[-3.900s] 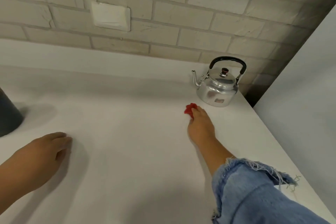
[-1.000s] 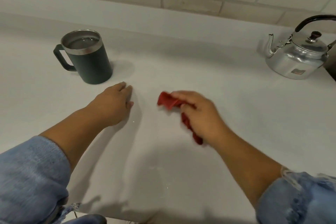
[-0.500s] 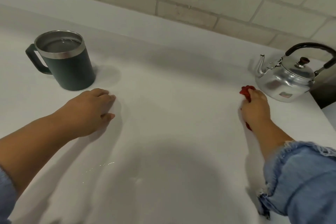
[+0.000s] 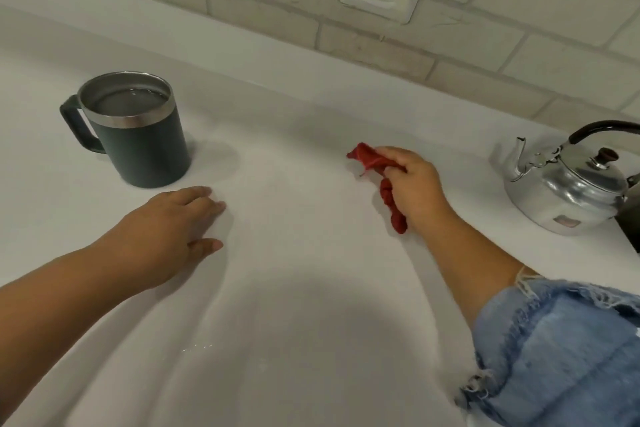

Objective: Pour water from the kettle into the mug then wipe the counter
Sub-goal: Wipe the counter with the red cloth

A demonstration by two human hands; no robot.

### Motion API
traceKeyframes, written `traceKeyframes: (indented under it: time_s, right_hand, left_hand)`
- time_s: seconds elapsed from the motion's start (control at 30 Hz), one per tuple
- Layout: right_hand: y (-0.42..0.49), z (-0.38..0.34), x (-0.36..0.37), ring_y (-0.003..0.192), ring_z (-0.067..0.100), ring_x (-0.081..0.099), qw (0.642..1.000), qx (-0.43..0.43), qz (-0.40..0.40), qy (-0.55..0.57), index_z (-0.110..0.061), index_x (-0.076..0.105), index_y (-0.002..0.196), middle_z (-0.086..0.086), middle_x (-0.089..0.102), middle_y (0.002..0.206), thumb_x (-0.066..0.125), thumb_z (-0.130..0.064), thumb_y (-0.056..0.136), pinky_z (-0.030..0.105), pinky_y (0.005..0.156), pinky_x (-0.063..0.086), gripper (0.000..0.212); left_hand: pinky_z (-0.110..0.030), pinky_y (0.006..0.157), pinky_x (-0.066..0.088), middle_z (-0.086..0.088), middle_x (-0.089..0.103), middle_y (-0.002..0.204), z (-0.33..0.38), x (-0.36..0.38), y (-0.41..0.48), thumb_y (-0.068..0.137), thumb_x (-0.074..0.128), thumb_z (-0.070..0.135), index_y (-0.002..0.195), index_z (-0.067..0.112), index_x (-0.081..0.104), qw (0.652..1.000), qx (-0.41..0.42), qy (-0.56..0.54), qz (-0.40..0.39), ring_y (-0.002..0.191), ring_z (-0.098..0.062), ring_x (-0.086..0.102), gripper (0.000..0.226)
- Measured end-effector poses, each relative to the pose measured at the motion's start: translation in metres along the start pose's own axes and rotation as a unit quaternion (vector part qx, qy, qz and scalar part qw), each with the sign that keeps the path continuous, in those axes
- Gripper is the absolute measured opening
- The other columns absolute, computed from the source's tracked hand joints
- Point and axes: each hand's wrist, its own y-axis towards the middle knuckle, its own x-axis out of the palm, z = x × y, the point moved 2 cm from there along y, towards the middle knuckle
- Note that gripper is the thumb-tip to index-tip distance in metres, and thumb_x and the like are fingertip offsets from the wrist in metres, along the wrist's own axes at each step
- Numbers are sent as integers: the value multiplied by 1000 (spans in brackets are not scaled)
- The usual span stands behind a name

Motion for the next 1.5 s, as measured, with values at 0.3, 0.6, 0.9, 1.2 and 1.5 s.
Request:
traceKeyframes:
  time_s: [0.3,0.6,0.9,1.2,1.5]
  right_hand:
    - [86,59,-49,104,18,47,947,151,52,-280,-21,44,137,7,43,141,38,-10,93,26,68,44,46]
    - [41,-7,92,140,25,31,928,-181,-190,-263,-2,48,134,14,36,150,45,8,90,21,117,14,46]
    - [-60,-26,120,135,15,39,913,-231,-275,-195,-15,65,121,0,49,142,48,6,90,20,115,22,41]
    - [-72,-27,63,57,13,57,973,-18,-230,23,-24,73,102,-17,72,95,45,12,82,15,44,44,50]
    - [-63,24,0,138,22,36,966,-76,-41,-245,-10,60,125,5,49,142,48,11,86,1,105,9,46]
  left_hand:
    - [-29,109,30,15,16,156,-1,0,0,85,48,56,145,38,25,1000,10,2,17,140,-15,25,66]
    - [-31,110,30,13,17,157,-2,2,0,85,49,55,145,36,25,1000,11,4,13,140,-16,26,67]
    - [-33,110,31,8,23,156,-2,2,1,81,52,59,145,27,23,1000,-17,-5,3,139,-19,30,77]
    - [-33,110,28,12,11,158,-7,1,1,88,47,54,148,30,18,999,-4,3,-31,141,-18,26,71]
    - [-34,110,27,9,11,159,-8,2,2,89,47,52,148,28,18,1000,3,-2,-23,142,-19,24,71]
